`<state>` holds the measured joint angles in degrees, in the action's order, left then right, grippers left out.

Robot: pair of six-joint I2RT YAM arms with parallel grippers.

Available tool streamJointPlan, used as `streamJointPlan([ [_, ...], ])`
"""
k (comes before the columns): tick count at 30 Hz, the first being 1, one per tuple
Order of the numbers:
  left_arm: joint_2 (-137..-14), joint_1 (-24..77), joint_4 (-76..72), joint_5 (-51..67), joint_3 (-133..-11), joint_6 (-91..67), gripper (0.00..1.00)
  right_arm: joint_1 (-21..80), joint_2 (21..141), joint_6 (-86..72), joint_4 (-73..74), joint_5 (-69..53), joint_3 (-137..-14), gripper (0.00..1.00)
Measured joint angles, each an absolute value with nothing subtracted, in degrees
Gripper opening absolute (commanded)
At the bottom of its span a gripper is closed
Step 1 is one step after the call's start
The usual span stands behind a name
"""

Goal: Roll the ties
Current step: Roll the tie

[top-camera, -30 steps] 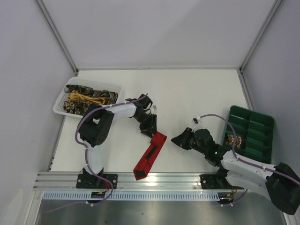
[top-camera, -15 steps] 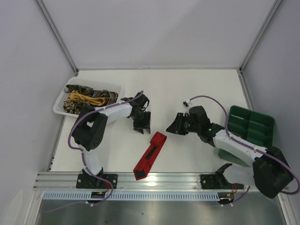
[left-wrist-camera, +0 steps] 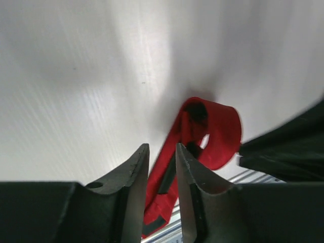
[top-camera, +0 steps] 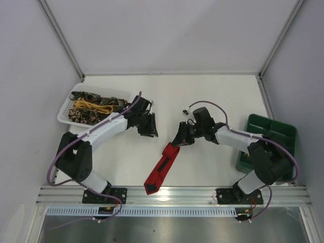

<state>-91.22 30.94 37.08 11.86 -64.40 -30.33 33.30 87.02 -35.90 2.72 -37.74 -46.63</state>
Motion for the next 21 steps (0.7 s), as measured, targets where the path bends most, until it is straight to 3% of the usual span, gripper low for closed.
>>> streamJointPlan([
  [7,-83.3,30.9,28.3,19.7,-55.7,-35.8,0.29,34.7,92.1,-36.0,1.4,-40.4,-46.6,0.21],
  [21,-83.5,37.0,16.0,26.8,-48.4,-42.7,0.27,35.0,93.5,-36.1,0.6,-40.2,-45.5,0.21],
])
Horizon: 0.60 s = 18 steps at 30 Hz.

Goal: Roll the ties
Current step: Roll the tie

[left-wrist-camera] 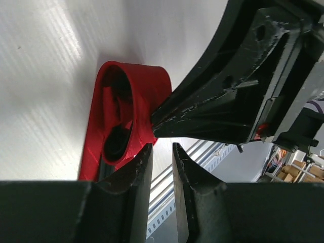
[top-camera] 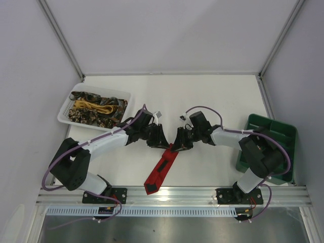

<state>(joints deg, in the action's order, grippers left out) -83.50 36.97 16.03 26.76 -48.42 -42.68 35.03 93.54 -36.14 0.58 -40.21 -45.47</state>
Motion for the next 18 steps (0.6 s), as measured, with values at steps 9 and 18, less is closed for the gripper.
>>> streamJointPlan([
  [9,-86.0,38.3,15.5,27.4,-47.9,-42.6,0.27,34.6,93.5,-36.2,0.6,-40.2,-44.7,0.22],
  [18,-88.0,38.6,16.0,27.4,-47.3,-42.5,0.27,34.1,93.5,-36.1,0.7,-40.9,-44.8,0.25],
])
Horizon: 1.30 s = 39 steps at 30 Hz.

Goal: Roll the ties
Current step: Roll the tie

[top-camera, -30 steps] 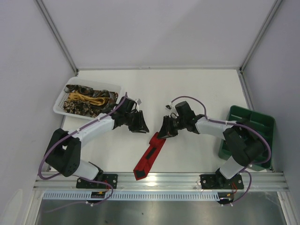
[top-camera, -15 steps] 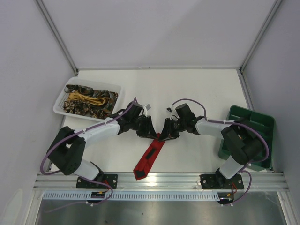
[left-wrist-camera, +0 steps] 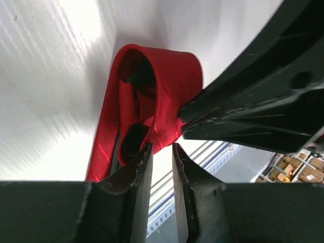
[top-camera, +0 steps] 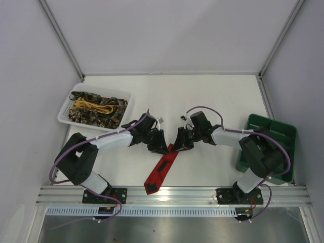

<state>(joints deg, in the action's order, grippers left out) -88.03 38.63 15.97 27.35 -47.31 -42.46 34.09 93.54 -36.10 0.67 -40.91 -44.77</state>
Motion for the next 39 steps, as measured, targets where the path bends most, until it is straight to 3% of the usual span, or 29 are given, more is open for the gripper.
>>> streamJointPlan([
  [7,-90.3,38.9,17.4,27.2,-46.6,-41.5,0.27,33.2,93.7,-34.3,4.6,-41.3,-48.9,0.33],
  [11,-90.5,38.9,17.8,27.1,-46.5,-40.8,0.27,31.2,93.7,-31.2,7.6,-41.2,-52.5,0.52],
  [17,-91.3,38.9,18.4,26.9,-46.6,-40.0,0.27,27.1,95.7,-24.3,10.9,-41.6,-55.1,0.60],
  [26,-91.9,38.9,19.1,26.6,-46.7,-39.3,0.28,27.2,99.9,-23.3,7.6,-46.4,-53.0,0.68],
  [39,-92.2,39.2,19.4,26.5,-47.5,-39.0,0.29,30.7,102.8,-23.5,0.9,-49.9,-48.4,0.68],
])
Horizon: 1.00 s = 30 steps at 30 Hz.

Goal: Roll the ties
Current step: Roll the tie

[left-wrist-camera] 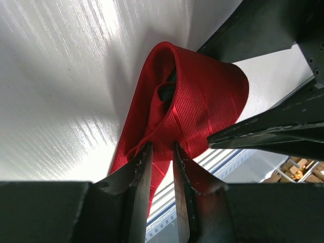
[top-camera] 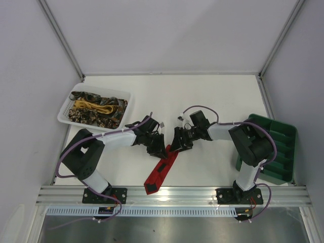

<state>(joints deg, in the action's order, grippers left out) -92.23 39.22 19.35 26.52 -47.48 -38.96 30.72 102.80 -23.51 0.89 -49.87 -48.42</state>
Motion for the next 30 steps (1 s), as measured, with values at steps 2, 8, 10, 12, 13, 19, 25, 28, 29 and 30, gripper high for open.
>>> streamJointPlan([
  [2,-92.4,39.3,19.6,26.5,-47.8,-38.9,0.29,31.2,103.5,-23.5,-0.1,-50.1,-48.4,0.66],
  [8,-92.7,39.4,20.1,26.2,-48.8,-38.5,0.29,31.9,104.8,-24.8,-3.4,-50.9,-48.2,0.62],
  [10,-92.7,39.4,20.3,26.1,-49.0,-38.5,0.29,32.0,105.1,-25.1,-4.2,-50.9,-48.0,0.58],
  [12,-92.7,39.4,20.3,26.1,-49.0,-38.5,0.29,32.0,105.4,-25.6,-5.1,-51.0,-47.8,0.54],
  [13,-92.7,39.4,20.3,26.1,-49.0,-38.5,0.29,32.0,105.6,-25.9,-5.6,-51.2,-47.6,0.53],
  [19,-93.4,39.4,20.5,26.1,-49.2,-38.4,0.29,32.0,105.8,-26.9,-7.8,-51.6,-45.9,0.46],
  [25,-93.5,39.4,20.6,26.1,-49.2,-38.3,0.29,32.0,105.8,-28.4,-9.8,-52.1,-44.1,0.33],
  [28,-93.5,39.4,20.7,26.1,-49.2,-38.2,0.31,31.9,105.8,-29.0,-10.5,-52.3,-43.7,0.30],
  [29,-93.5,39.4,20.7,26.1,-49.2,-38.0,0.33,31.8,105.8,-29.1,-10.7,-52.3,-43.7,0.31],
  [30,-93.5,39.4,20.8,26.1,-49.3,-37.8,0.34,31.7,105.8,-29.2,-10.9,-52.3,-43.5,0.32],
])
